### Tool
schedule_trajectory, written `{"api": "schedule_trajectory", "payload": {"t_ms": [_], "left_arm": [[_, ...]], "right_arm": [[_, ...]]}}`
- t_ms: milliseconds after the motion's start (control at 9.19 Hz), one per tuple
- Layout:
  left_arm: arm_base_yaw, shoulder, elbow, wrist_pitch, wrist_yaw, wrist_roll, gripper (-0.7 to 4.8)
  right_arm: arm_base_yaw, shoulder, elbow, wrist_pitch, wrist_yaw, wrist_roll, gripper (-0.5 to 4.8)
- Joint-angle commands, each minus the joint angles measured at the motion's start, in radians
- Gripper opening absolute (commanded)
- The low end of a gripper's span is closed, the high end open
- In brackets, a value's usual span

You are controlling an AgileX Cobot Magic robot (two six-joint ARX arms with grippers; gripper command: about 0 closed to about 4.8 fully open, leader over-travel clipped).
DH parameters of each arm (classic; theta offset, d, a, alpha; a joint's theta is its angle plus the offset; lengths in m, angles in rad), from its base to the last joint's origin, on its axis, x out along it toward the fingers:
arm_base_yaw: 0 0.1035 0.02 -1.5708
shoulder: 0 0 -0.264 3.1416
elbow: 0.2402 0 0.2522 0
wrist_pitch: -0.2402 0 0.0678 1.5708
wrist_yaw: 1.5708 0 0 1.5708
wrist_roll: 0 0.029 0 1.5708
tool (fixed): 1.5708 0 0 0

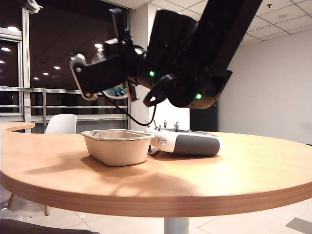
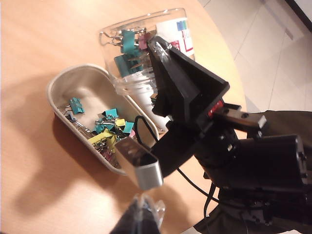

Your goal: Pick up the box filled with clips, pour some clips from it into the rectangular paper box, and then put the clip box back on the table.

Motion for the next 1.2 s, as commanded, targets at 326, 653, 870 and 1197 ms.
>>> {"api": "schedule_trajectory", "payload": {"t_ms": [326, 653, 870, 1197], "left_arm": [[0.0, -0.002, 0.005, 0.005, 0.004, 0.005, -0.05], [0.0, -0.002, 0.005, 0.006, 0.002, 0.005, -0.05], [0.0, -0.002, 0.005, 0.006, 0.0, 0.008, -0.05], [0.0, -0.002, 0.004, 0.006, 0.001, 0.008, -0.05]], "right_arm": [[-0.002, -0.016, 0.0, -0.1, 0.202, 0.732, -0.01], [-0.013, -0.016, 0.003, -0.393, 0.166, 0.84, -0.01], [-0.026, -0.034, 0.005, -0.378, 0.147, 0.862, -0.01], [-0.027, -0.041, 0.003, 0.028, 0.18, 0.794, -0.01]]}}
